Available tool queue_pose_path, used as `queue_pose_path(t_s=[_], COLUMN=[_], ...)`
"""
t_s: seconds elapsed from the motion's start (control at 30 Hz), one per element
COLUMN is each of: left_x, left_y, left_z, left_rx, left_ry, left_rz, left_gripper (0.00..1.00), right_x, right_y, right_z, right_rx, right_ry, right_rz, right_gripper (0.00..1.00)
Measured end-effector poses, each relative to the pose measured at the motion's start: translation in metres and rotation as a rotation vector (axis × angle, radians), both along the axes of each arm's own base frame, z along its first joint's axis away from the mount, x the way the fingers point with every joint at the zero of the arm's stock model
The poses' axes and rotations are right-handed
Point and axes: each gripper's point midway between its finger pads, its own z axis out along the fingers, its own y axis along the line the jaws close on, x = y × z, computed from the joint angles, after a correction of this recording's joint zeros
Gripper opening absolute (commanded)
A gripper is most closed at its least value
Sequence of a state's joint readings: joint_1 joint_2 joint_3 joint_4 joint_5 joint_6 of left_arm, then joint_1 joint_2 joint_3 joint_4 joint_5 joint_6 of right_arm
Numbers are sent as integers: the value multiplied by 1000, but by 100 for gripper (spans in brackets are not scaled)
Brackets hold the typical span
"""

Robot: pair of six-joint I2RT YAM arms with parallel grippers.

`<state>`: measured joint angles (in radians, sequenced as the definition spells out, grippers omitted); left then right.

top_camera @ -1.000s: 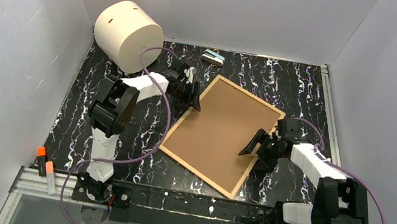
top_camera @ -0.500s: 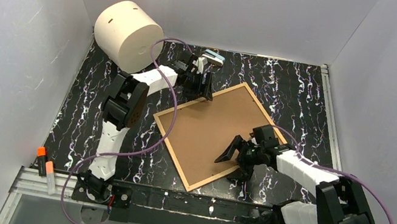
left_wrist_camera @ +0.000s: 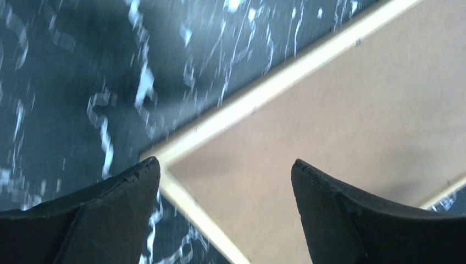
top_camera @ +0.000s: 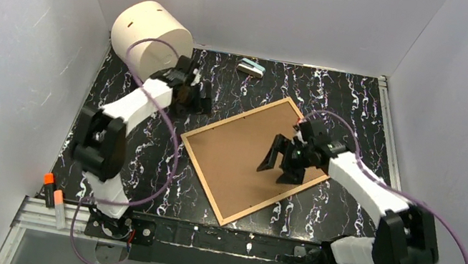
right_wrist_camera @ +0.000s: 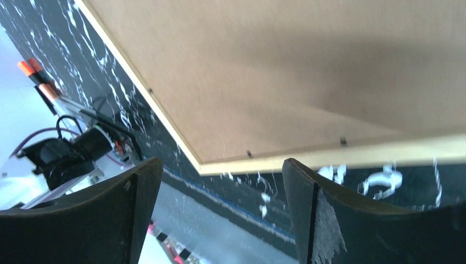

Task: Put the photo into the frame
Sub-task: Adjust the photo frame at the center of the board.

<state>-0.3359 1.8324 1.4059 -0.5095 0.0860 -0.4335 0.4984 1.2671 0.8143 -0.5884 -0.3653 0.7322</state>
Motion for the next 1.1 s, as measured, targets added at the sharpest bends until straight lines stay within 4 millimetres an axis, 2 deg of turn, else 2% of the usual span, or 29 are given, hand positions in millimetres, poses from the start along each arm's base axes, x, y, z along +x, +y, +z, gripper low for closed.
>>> queue_pose_path(t_s=[0.1,0.17,0.2,0.27,0.37,0.47,0.63,0.73,0.83,0.93,1.1], left_x=[-45,-74,-84,-110,-141,-157,-145,-140,-131,-114,-72], left_y=[16,19,18,15,9,3,-4,-2,-1,-1,-2], left_z=[24,25,21,1,-37,-55,-56,-67,-69,-69,-69], left_rx=[-22,-54,-69,-98,-120,-138,-169,-142,-135,-136,-189], left_ry=[-27,-11,7,81,217,294,258,254,258,238,203], left_rz=[84,127,140,163,177,174,156,145,134,109,68], left_gripper=[84,78,73,65,57,49,33,23,19,15,10], right_x=[35,59,73,97,107,109,113,111,108,112,141], right_y=[15,27,35,54,71,84,108,121,130,141,165], right_z=[-2,-6,-8,-12,-16,-11,-3,-9,-16,-20,-27], right_rx=[-24,-33,-26,14,83,164,260,276,281,305,353], right_ry=[-41,-50,-58,-74,-72,-65,-80,-76,-61,-46,-51], right_rz=[64,93,111,133,151,148,149,161,167,167,151], right_gripper=[83,79,78,76,73,71,64,61,58,50,42])
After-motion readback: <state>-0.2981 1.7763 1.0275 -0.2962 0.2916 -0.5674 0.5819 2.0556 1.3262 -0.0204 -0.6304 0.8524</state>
